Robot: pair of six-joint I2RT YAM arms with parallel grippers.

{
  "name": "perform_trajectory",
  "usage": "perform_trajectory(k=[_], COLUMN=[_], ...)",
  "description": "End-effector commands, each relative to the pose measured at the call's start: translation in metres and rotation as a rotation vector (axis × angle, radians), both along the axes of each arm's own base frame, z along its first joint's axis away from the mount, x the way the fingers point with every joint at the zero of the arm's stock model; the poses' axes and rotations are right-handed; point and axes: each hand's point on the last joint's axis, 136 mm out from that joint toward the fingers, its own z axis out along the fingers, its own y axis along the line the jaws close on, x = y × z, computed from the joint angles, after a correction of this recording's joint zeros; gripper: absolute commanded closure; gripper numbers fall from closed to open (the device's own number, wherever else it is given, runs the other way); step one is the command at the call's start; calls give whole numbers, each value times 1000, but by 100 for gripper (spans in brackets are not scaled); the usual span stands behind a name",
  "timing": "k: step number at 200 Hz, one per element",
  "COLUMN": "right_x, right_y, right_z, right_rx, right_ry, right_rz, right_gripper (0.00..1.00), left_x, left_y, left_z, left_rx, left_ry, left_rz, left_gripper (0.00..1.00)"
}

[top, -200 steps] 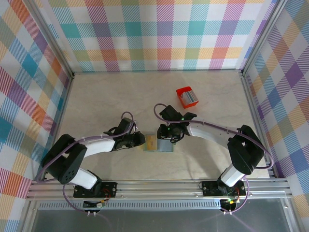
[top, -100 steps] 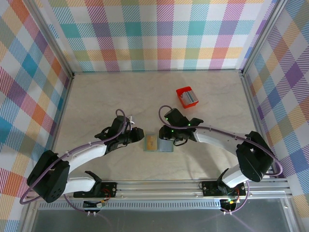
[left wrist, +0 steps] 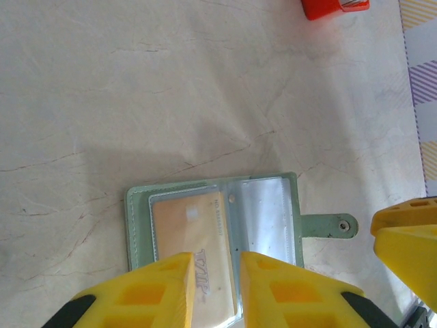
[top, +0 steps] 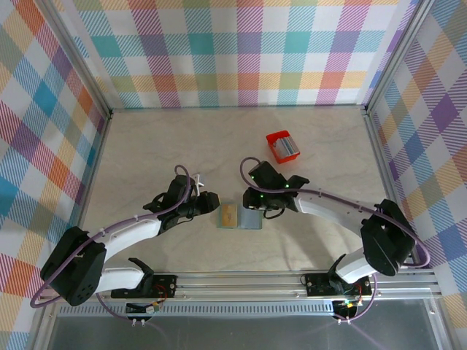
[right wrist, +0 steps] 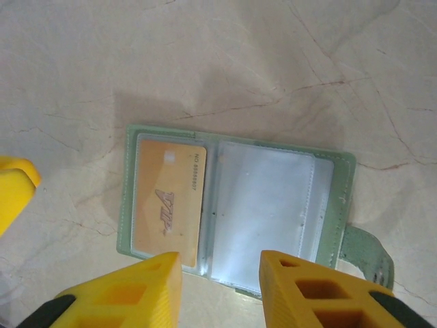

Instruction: Put the credit cards into the card holder

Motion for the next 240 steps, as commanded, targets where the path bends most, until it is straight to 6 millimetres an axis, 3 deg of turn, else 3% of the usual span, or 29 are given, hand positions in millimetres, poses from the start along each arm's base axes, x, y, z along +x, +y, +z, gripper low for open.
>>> perform_trajectory(k=[1,109,165,240], right_x=[-9,-1,-2,-3], right_y=[-1,9,-6,-4], right_z=[-14,-44,-56,-66], right_rx=[-51,-137,-182,-179], right_ry=[72,180,226,270], right_rz=[14,-24,-87,-73], right_gripper=[65,64,61,58], left_x=[0,6,5,-1], left_y=[-9,-9,-19,-20], left_z=[3,-15,-20,-42], left_rx=[-45,-19,-51,-47], left_ry=[-6,43,70,131], left_rz=[-22,10,-25,-26], left_gripper=[76,76,76,76])
